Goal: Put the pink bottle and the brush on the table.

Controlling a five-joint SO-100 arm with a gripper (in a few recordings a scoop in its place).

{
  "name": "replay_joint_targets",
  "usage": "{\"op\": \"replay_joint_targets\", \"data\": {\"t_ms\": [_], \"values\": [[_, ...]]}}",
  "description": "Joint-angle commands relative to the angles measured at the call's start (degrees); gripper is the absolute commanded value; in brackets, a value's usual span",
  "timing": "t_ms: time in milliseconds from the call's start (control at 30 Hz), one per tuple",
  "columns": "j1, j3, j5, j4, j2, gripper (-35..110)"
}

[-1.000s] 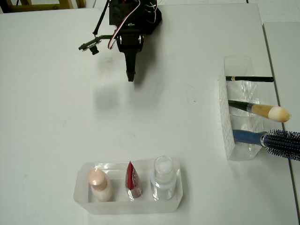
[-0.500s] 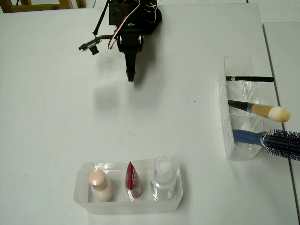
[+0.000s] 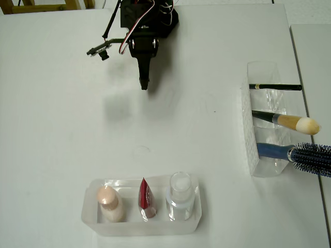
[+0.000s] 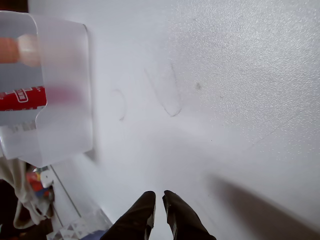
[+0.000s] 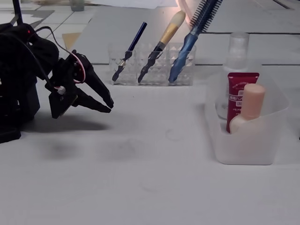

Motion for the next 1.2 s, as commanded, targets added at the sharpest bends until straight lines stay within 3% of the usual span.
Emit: {"op": "replay_joint_targets", "data": {"t_ms": [0,1167], "values": [[0.35,0.18,-0.79,0.53,1.32,0],[0.18,0.18,-1.23,0.79,1.32,0]]}}
